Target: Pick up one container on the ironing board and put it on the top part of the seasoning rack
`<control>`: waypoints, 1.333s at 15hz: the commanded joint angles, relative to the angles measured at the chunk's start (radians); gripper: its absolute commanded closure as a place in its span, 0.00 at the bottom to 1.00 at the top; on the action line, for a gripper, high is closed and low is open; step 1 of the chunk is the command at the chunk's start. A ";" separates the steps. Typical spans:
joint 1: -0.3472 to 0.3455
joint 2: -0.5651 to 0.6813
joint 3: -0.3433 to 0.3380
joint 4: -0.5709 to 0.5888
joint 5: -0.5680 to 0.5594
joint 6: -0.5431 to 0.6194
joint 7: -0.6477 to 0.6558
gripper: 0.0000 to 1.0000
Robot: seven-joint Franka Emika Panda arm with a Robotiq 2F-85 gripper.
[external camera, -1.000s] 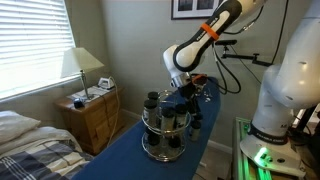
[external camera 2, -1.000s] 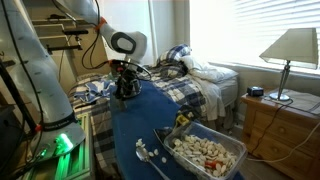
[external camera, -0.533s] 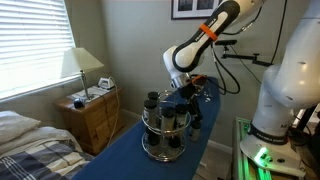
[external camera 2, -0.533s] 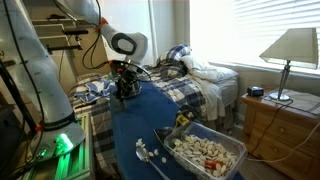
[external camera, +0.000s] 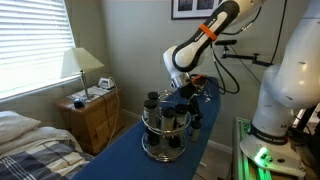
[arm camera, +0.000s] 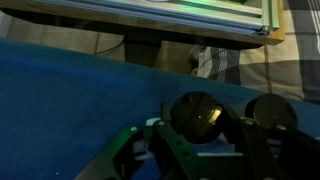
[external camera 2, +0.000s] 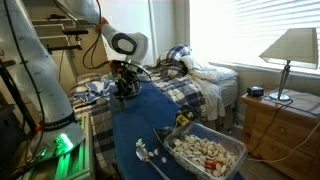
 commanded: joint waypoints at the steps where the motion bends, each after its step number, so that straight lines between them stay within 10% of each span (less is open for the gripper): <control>1: -0.007 0.001 0.000 0.043 0.004 -0.044 0.005 0.75; 17: 0.007 -0.002 0.040 0.408 -0.066 -0.475 0.053 0.75; 18: 0.005 -0.012 0.034 0.362 -0.035 -0.422 0.032 0.50; 20: 0.006 -0.012 0.037 0.385 -0.045 -0.444 0.036 0.50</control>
